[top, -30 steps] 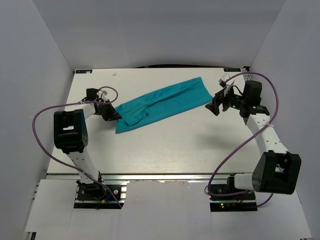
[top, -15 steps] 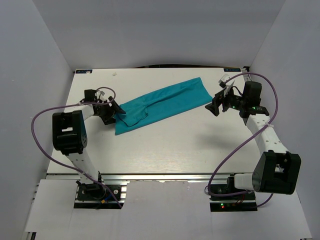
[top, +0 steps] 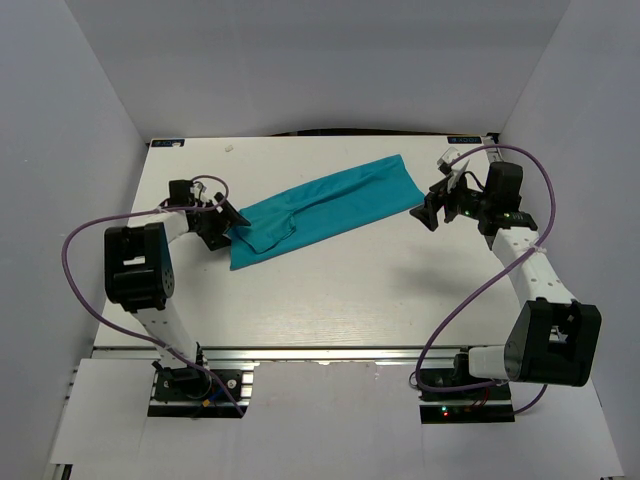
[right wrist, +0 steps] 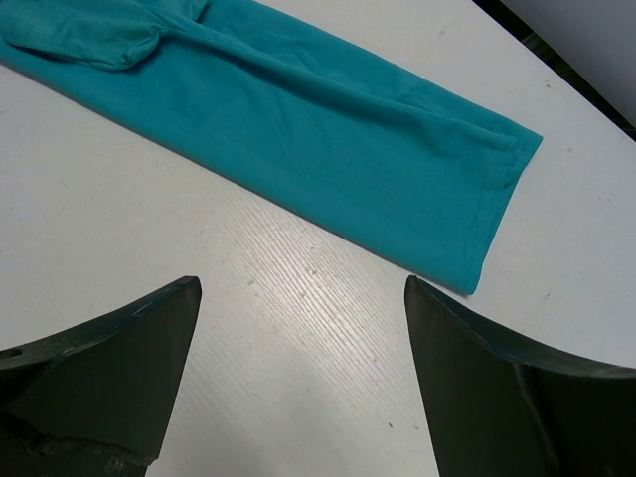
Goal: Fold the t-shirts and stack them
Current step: Pick up the rectangle-folded T-shirt at the center of the board, then fold the 2/3-rectangle-folded T-shirt at the center of the board.
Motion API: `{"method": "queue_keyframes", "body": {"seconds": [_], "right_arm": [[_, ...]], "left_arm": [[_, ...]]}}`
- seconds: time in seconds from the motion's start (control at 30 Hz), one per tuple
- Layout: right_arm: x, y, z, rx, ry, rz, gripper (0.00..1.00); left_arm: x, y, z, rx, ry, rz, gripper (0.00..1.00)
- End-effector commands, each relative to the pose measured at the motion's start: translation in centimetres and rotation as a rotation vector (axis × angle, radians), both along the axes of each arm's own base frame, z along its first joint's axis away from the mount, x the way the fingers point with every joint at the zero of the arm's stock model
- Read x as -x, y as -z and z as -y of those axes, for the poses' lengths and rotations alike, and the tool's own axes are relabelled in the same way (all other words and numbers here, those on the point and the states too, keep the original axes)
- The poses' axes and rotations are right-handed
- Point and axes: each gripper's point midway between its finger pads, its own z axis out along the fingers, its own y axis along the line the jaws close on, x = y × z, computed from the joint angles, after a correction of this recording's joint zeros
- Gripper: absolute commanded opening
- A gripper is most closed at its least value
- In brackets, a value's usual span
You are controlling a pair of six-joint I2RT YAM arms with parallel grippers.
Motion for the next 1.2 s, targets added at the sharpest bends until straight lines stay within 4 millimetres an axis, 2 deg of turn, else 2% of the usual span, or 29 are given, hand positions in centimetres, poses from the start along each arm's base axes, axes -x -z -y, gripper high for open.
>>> {"method": "queue_keyframes", "body": {"seconds": [0.0,0.07,0.27,0.47,0.5,0.6,0.63,0.7,0.9,0.97,1.17], "right_arm": [[-0.4,-1.1,-0.1,-0.018,-0.011,0.032,0.89],[-0.4,-1.2,-0.1,-0.017,-0.010,0.032,0.89],[-0.5,-1.4,0.1,-0.013,-0.004,0.037,0.90],[-0.5,-1.3,0.2,-0.008,-0.002,0.034,0.89],[-0.5,-1.4,0.2,-0.008,-0.002,0.034,0.89],[-0.6,-1.4,0.3,-0.008,-0.002,0.037,0.89],[-0.5,-1.3,0.3,-0.008,-0.002,0.034,0.89],[-0.4,-1.4,0.3,-0.005,-0.002,0.039,0.89],[0.0,-1.0,0.6,0.008,0.000,0.055,0.89],[0.1,-0.6,0.6,0.009,0.001,0.051,0.89],[0.6,-0.4,0.7,0.009,-0.003,0.070,0.89]], "left_arm": [[-0.6,1.5,-1.0,-0.064,-0.060,-0.019,0.85],[-0.8,1.9,-0.9,-0.063,-0.065,-0.024,0.78],[-0.7,2.9,-0.3,-0.047,-0.091,-0.047,0.71],[-0.6,3.2,0.3,-0.015,-0.088,-0.025,0.51],[-0.4,3.3,0.3,-0.013,-0.086,-0.028,0.44],[-0.7,2.9,0.4,-0.011,-0.076,-0.007,0.33],[-0.9,2.5,0.4,-0.012,-0.074,0.006,0.27],[-1.2,1.8,0.5,-0.012,-0.058,0.028,0.23],[-3.2,-2.4,0.2,-0.046,-0.009,0.136,0.10],[-4.0,-4.2,0.1,-0.059,0.008,0.163,0.01],[-5.5,-8.0,0.1,-0.098,0.046,0.185,0.00]]}}
